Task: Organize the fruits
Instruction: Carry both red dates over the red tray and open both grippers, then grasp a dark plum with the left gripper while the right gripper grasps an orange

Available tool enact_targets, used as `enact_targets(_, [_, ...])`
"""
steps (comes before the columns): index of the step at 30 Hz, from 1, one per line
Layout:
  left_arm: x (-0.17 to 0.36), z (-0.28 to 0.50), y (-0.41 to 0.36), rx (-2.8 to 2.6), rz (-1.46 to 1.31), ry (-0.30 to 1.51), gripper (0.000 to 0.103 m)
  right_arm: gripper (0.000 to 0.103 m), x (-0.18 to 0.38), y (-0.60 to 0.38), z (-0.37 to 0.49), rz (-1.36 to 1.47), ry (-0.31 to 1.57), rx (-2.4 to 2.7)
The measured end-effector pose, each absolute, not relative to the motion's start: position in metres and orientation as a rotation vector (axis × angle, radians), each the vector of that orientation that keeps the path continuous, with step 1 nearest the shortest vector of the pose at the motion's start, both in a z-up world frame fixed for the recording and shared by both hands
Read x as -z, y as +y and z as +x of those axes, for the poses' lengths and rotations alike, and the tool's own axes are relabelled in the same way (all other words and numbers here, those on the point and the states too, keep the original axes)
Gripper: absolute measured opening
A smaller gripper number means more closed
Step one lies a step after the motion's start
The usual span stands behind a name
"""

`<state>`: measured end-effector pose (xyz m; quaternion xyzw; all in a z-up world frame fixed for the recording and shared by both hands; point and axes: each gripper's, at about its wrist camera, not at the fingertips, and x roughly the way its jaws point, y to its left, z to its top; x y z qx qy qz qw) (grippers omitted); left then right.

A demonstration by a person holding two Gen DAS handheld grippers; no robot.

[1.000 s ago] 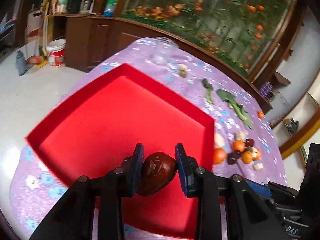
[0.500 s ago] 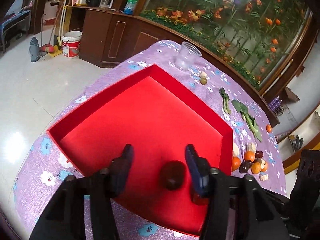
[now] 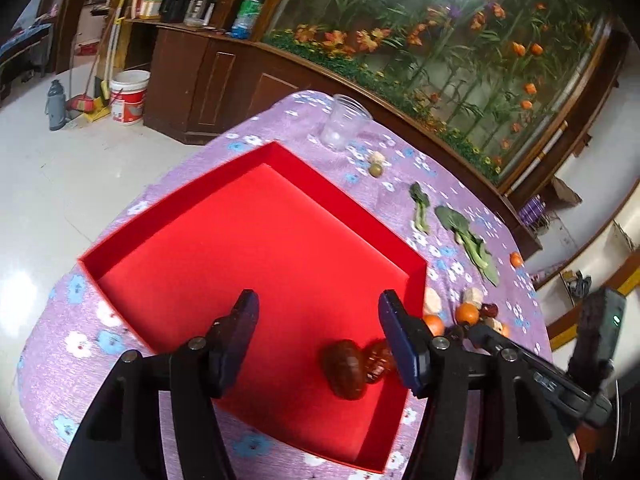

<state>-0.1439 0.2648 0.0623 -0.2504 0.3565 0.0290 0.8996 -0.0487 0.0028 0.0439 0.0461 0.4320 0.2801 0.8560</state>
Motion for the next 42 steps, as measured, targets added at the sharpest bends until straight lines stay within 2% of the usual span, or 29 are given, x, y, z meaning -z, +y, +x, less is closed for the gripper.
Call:
enact_targets(8, [-0.067,-0.139,0.235,0.007,-0.442,0.757,0.062,0.03,-0.039,-0.013,-0.042,0.104,0.896,-0.556])
enact_targets(12, [-0.066,-0.135,0.22,0.048,-0.402,0.766,0.063,0.04,-0.042,-0.061,-0.05,0.16,0.867,-0.485])
enact_targets(16, [-0.062,-0.128,0.2,0.098,-0.361,0.788,0.063,0.043,-0.044,-0.114,-0.057,0.211,0.851,-0.389])
enact_targets(22, [-0.056,-0.114,0.157,0.193,-0.303,0.832,0.063,0.044,-0.036,-0.156,-0.06,0.237,0.866,-0.322])
enact_targets(34, [-0.045,-0.08,0.071,0.332,-0.055,0.845,0.062,0.043,-0.022,-0.147,-0.035,0.14,0.847,-0.3])
enact_targets(37, [-0.037,-0.064,0.056,0.339,0.004,0.867,0.05,0.043,-0.021,-0.14,-0.028,0.087,0.846,-0.302])
enact_targets(39, [-0.03,-0.053,0.052,0.336,0.017,0.895,0.038,0.043,-0.018,-0.137,-0.023,0.067,0.855,-0.302])
enact_targets(42, [-0.024,-0.043,0.052,0.308,0.049,0.903,0.035,0.043,-0.012,-0.136,-0.017,0.072,0.869,-0.303])
